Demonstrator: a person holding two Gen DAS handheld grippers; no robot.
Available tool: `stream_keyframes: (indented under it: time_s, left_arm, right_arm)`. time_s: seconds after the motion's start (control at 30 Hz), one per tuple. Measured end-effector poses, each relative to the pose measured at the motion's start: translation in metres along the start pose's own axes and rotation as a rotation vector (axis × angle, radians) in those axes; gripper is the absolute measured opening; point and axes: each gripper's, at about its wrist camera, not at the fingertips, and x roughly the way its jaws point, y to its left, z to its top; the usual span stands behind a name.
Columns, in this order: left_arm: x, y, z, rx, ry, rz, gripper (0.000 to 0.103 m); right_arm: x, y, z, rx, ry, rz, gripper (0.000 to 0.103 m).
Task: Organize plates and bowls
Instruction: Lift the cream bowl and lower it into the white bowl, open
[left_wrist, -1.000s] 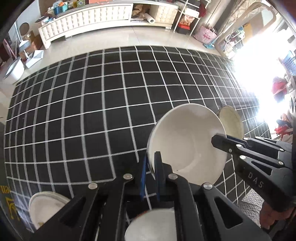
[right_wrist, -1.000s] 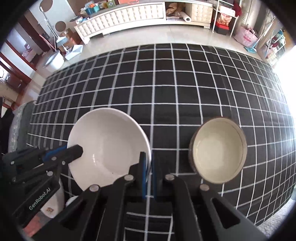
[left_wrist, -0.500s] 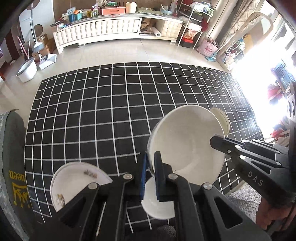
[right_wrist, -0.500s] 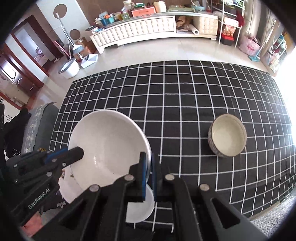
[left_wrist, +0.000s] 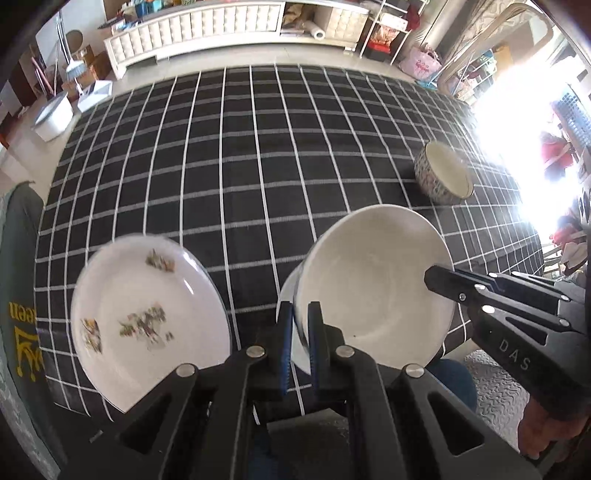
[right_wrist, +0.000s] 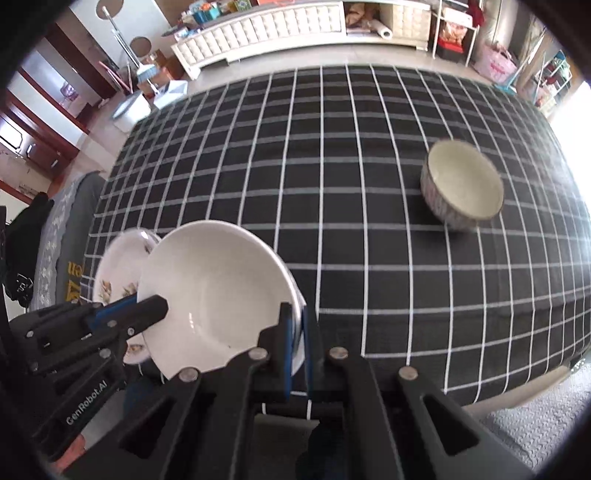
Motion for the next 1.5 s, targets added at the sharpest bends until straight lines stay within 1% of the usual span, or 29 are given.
stream_keyframes:
  time_s: [0.23, 0.37, 0.47, 0.53, 0.8, 1.0, 1.17, 1.3, 1.37, 1.5]
  left_arm:
    - [0.026, 0.009, -0.016, -0.010, 0.036, 0.005, 0.007]
    - [0.036, 0.009, -0.021, -0.002, 0.052, 0.023, 0.007]
    - [0.043, 0.010, -0.022, -0.004, 0.067, 0.022, 0.007]
    - [0.041, 0.007, -0.020, -0.010, 0.073, 0.014, 0.007]
    - [0.048, 0.006, -0.017, -0.014, 0.083, 0.023, 0.007]
    - [0.042, 0.009, -0.017, -0.016, 0.080, 0.016, 0.007]
    - [0.037, 0.006, -0.018, 0.006, 0.073, 0.021, 0.007]
    - [0.034, 0.007, -0.019, 0.006, 0.067, 0.008, 0.007]
    - [0.030, 0.007, -0.019, 0.011, 0.064, -0.004, 0.007]
    - [0.023, 0.003, -0.020, 0.028, 0.052, -0.007, 0.007]
  right_arm:
    - [0.017, 0.002, -0.007, -0.001, 0.030, -0.003, 0.008]
    - [0.026, 0.002, -0.009, -0.008, 0.051, -0.015, 0.008]
    - [0.031, 0.001, -0.009, -0.006, 0.061, -0.016, 0.008]
    - [0.034, -0.001, -0.009, -0.004, 0.069, -0.016, 0.008]
    - [0.044, 0.001, -0.009, -0.003, 0.091, -0.012, 0.008]
    - [0.046, 0.000, -0.007, -0.007, 0.097, -0.016, 0.008]
    - [0.045, 0.006, -0.009, -0.052, 0.092, -0.054, 0.008]
    - [0.045, 0.003, -0.009, -0.035, 0.100, -0.052, 0.008]
    - [0.045, 0.002, -0.009, -0.036, 0.111, -0.049, 0.010]
    - [0.034, 0.002, -0.008, -0.052, 0.082, -0.050, 0.010]
